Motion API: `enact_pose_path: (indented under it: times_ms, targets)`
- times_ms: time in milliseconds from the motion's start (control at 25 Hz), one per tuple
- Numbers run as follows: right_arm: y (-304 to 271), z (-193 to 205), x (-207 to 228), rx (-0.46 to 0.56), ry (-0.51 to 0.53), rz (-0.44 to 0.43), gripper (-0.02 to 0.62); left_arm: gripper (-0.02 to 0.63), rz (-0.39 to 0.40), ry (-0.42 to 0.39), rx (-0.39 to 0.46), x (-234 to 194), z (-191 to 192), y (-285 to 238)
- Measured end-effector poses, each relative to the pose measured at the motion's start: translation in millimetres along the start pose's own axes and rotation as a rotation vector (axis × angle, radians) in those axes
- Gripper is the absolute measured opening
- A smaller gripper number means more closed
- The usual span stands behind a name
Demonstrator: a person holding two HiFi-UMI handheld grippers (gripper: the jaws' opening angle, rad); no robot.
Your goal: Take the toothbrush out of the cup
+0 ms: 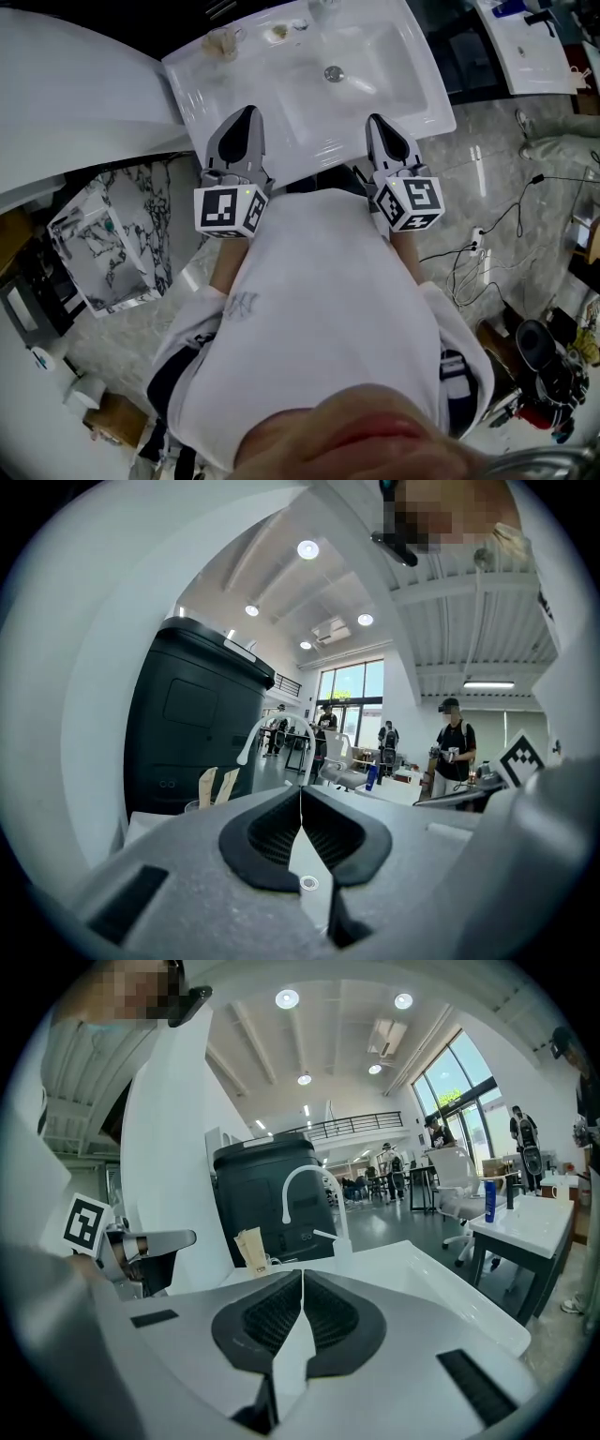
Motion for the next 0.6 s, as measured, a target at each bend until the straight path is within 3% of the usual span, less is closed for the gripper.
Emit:
enact_pose_path:
  times_ms: [320, 600]
  targets:
    - [-6.7, -6.4, -5.4, -0.01, 0.02, -0.035, 0.015, 0.017, -0.036, 0.005, 0.019, -1.8, -5.9, 5.4]
    - [-20.0, -8.7, -6.7, -0.021, 0.04, -0.106, 0.015, 0.017, -0.125, 0.018, 0.004, -1.9, -0.8, 19.0]
Point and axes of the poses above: the fingertips, and each gripper's own axes: y backward along the fingers, x to its right, z out of its underside, the point moved 8 cm from there along y, backward along the fingers, and after that the axes turned 7 degrees about -y, right-handed, at the moved point
